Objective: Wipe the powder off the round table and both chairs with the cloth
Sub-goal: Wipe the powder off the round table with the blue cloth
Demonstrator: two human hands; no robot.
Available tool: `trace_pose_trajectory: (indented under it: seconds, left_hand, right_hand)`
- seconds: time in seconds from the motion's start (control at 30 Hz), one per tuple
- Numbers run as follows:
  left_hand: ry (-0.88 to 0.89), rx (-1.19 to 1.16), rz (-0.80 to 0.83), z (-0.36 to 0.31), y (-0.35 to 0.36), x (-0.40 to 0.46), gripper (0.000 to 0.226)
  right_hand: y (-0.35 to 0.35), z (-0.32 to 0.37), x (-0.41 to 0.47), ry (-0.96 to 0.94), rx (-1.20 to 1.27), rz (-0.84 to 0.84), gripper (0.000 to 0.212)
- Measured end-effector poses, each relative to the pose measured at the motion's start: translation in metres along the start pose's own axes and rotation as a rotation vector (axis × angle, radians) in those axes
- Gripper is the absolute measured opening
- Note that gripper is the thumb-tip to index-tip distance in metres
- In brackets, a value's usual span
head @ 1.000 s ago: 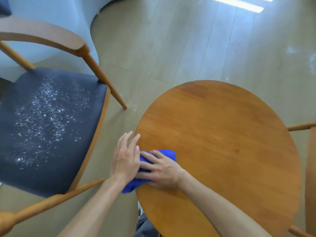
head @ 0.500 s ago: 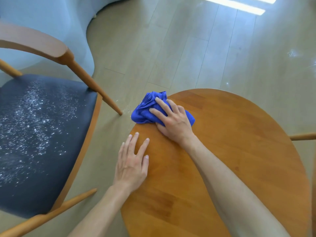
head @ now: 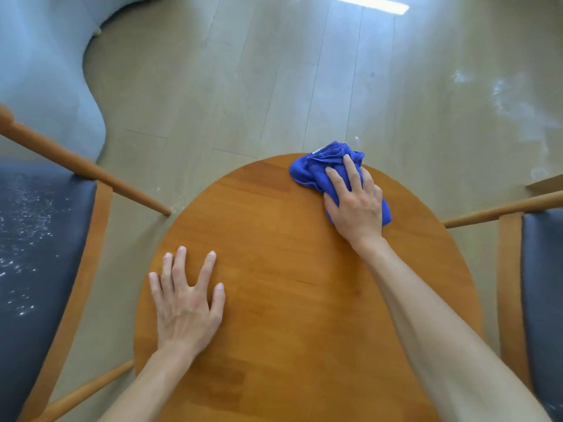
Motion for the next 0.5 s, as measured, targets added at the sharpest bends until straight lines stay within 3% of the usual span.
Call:
trace_pose_trajectory:
  seconds: [0.3, 0.5]
  left_hand:
    - [-0.008, 0.029, -0.009, -0.009, 0.005, 0.009, 0.065]
    - [0.037, 0.030, -0.010, -0.018, 0.008, 0.018, 0.066]
  right_hand:
    - [0.000, -0.126, -0.095, 0.368, -0.116, 0.198, 0.045]
    - [-0.026, -0.158, -0.196, 0.656, -0.152, 0.262, 0.045]
Point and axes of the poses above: each hand's wrist, its own x-axis towards the middle knuckle, its own y-axis out of the palm, z = x × y, the point moved 5 cm from there along x, towards the middle knuckle, and after that the axes turned 13 degrees about -x, right-handed, at the moved point
